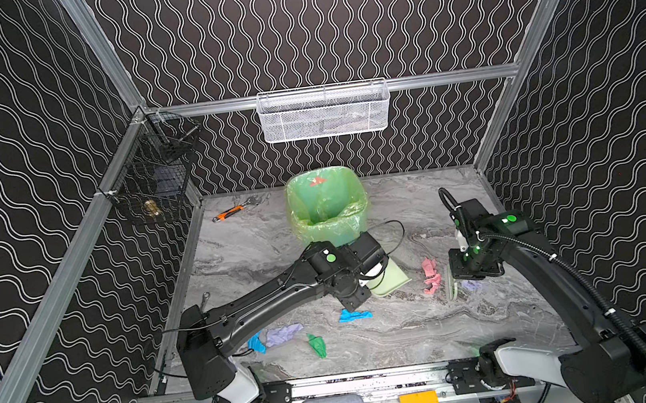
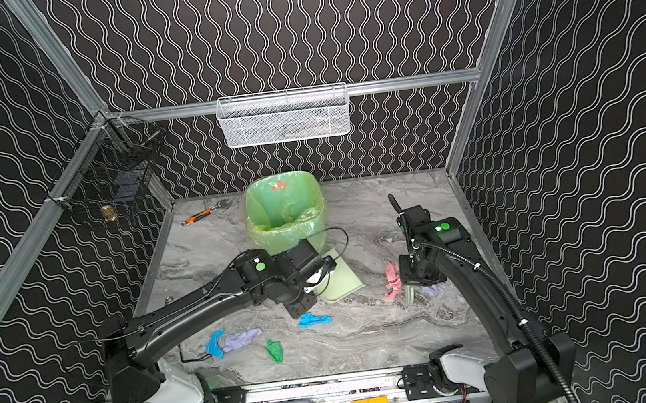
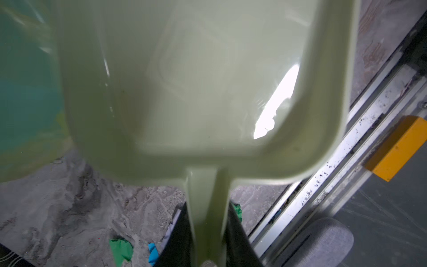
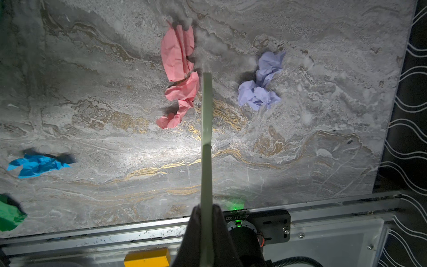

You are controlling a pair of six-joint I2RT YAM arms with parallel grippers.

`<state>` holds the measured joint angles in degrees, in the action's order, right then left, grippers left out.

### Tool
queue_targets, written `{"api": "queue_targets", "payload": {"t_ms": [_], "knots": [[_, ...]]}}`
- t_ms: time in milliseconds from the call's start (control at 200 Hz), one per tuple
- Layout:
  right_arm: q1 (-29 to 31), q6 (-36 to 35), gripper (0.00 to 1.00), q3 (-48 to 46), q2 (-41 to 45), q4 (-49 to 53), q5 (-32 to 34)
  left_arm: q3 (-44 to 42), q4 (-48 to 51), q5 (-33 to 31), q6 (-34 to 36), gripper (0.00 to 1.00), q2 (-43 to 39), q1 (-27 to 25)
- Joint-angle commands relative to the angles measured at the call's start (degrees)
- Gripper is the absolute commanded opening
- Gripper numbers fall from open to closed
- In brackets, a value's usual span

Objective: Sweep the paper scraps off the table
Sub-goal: 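Lower the empty dustpan beside the pink scrap while the right gripper brings the brush, then sweep the pink scrap into the dustpan with the right gripper's brush while left holds it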

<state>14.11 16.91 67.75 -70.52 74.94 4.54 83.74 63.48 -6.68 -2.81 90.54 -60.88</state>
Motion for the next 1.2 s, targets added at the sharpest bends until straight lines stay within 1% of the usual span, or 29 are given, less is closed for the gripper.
{"api": "queue_targets", "payload": {"t_ms": [0, 220, 405, 486, 656, 676, 756, 856, 936, 1001, 1096, 1191], "knots": [[0.1, -0.8, 0.00, 0.2, -0.6, 0.0, -1.7, -3.5, -3.0, 4.1, -1.8, 0.00, -0.2, -0.2], [1.5, -1.2, 0.00, 0.1, -1.4, 0.2, -3.9, -9.1, -6.2, 6.3, -1.4, 0.00, 1.1, -0.2], [3.1, -0.8, 0.00, 0.8, -2.4, 1.4, -5.8, -10.6, -7.7, 7.2, -0.7, 0.00, 2.5, -0.3], [5.1, -0.2, 0.00, 1.1, -2.9, 1.9, -6.5, -10.7, -8.1, 7.4, -0.4, 0.00, 3.0, -0.2], [10.6, 1.4, 0.00, 1.7, -4.7, 2.8, -7.5, -11.1, -8.7, 7.8, -0.4, 0.00, 3.8, -0.2], [12.3, 1.7, 0.00, 1.9, -4.8, 3.0, -7.7, -11.2, -8.7, 7.9, -0.2, 0.00, 3.8, -0.2], [14.4, 2.5, 0.00, 3.2, -5.4, 4.0, -7.7, -11.6, -8.7, 8.0, 0.0, 0.01, 4.2, -0.3], [14.7, 3.0, 0.00, 6.1, -5.6, 6.3, -6.1, -12.0, -8.7, 8.8, 0.4, 0.01, 4.7, -0.3], [14.5, 3.3, 0.00, 8.7, -5.5, 7.8, -2.5, -12.3, -8.7, 9.5, 0.8, 0.01, 5.3, -0.3], [13.6, 2.8, 0.00, 9.7, -5.8, 8.3, -1.0, -12.3, -8.6, 9.8, 1.0, 0.01, 5.7, -0.3], [12.3, 1.6, 0.00, 9.3, -6.7, 7.2, -1.4, -12.1, -8.6, 10.9, 1.8, 0.02, 6.6, -0.3], [12.3, 1.4, 0.00, 8.7, -7.8, 5.8, -3.4, -12.2, -8.3, 11.5, 2.7, 0.02, 7.7, -0.5]]}}
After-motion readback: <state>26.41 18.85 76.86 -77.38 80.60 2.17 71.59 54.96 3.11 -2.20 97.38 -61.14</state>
